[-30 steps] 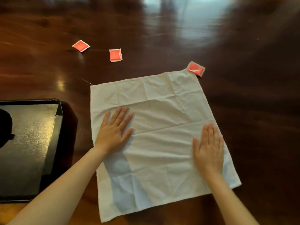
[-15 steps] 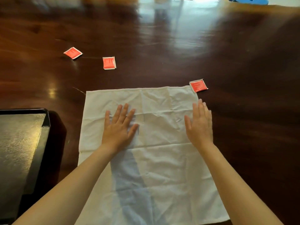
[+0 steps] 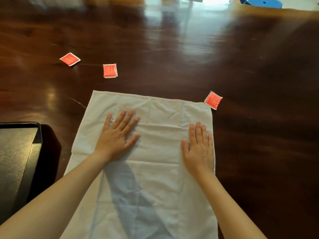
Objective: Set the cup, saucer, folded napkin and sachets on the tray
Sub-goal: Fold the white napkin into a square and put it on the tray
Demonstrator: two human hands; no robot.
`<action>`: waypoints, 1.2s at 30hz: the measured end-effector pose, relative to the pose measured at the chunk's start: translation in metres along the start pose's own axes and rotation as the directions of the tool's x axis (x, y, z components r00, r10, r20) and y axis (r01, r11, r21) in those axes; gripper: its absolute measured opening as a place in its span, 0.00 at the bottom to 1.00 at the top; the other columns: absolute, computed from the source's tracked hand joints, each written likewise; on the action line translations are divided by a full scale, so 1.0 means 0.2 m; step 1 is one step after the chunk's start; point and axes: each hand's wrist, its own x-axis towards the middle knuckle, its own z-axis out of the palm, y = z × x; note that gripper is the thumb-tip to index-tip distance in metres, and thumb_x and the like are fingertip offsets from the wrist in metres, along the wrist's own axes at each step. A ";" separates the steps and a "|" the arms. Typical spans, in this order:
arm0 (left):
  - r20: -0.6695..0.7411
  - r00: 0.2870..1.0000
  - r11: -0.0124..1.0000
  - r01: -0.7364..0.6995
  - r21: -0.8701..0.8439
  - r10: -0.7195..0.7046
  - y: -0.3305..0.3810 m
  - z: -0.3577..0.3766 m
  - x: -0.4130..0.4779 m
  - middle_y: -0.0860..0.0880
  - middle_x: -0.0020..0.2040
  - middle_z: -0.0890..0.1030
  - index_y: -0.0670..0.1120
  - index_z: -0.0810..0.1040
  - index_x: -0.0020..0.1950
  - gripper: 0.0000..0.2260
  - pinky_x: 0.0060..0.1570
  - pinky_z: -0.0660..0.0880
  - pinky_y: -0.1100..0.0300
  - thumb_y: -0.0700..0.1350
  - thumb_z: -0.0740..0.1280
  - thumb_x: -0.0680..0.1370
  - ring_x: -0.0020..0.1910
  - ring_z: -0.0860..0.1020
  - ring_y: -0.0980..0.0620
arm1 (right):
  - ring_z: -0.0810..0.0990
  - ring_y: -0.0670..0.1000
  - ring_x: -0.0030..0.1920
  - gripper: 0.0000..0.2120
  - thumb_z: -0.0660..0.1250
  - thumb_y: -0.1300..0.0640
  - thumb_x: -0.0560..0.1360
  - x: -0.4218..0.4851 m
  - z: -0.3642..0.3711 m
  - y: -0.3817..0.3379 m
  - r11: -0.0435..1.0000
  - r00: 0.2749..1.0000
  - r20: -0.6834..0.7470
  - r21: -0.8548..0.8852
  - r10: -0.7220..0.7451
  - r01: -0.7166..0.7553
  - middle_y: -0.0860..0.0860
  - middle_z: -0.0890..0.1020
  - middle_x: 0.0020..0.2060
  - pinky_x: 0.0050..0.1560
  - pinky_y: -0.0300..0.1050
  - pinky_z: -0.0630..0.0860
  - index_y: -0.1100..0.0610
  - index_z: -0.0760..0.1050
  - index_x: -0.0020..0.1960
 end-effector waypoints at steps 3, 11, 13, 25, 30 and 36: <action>0.000 0.999 0.999 0.047 -0.013 -0.047 0.00 -0.01 0.05 0.54 0.77 0.48 0.56 0.47 0.75 0.29 0.73 0.39 0.47 0.65 0.39 0.76 0.76 0.46 0.53 | 0.46 0.51 0.76 0.32 0.39 0.43 0.75 0.15 -0.02 0.01 0.999 0.997 0.053 -0.014 -0.048 0.048 0.53 0.50 0.76 0.73 0.47 0.38 0.55 0.48 0.76; 0.038 0.994 0.995 0.099 -0.015 -0.099 0.00 -0.03 0.14 0.51 0.78 0.48 0.54 0.47 0.76 0.31 0.71 0.35 0.46 0.64 0.37 0.75 0.77 0.45 0.52 | 0.40 0.49 0.76 0.35 0.33 0.40 0.72 0.31 -0.06 0.05 0.992 0.982 0.150 -0.037 -0.117 0.124 0.51 0.45 0.77 0.74 0.47 0.36 0.53 0.43 0.76; -0.014 0.999 0.999 0.050 0.002 -0.050 0.02 -0.04 0.05 0.48 0.77 0.55 0.51 0.53 0.76 0.31 0.71 0.37 0.46 0.63 0.37 0.78 0.76 0.52 0.49 | 0.40 0.50 0.76 0.35 0.34 0.40 0.73 0.25 -0.08 0.03 0.992 0.980 0.157 -0.001 -0.123 0.125 0.52 0.44 0.77 0.73 0.48 0.35 0.54 0.43 0.76; 0.024 0.981 0.980 0.195 -0.037 -0.194 0.14 0.06 -0.57 0.48 0.77 0.58 0.49 0.58 0.76 0.27 0.73 0.50 0.45 0.59 0.43 0.80 0.76 0.52 0.51 | 0.46 0.50 0.76 0.30 0.42 0.40 0.78 -0.30 -0.02 -0.08 0.934 0.918 0.186 -0.006 -0.350 0.357 0.50 0.51 0.76 0.74 0.53 0.44 0.52 0.48 0.76; 0.101 0.980 0.982 0.178 -0.061 -0.171 -0.04 -0.01 -0.79 0.47 0.78 0.53 0.48 0.52 0.77 0.28 0.75 0.44 0.51 0.60 0.44 0.80 0.77 0.50 0.49 | 0.43 0.48 0.76 0.32 0.34 0.38 0.77 -0.37 -0.10 0.14 0.975 0.957 0.219 -0.072 -0.188 0.208 0.52 0.49 0.76 0.74 0.45 0.33 0.53 0.45 0.76; 0.227 0.948 0.974 -0.218 -0.055 0.225 0.01 -0.08 -1.17 0.48 0.76 0.59 0.51 0.57 0.76 0.29 0.73 0.50 0.55 0.63 0.53 0.78 0.76 0.51 0.52 | 0.52 0.53 0.75 0.30 0.42 0.40 0.79 -0.73 -0.17 0.14 0.802 0.771 0.308 -0.039 -0.557 0.596 0.54 0.58 0.75 0.71 0.55 0.53 0.55 0.55 0.75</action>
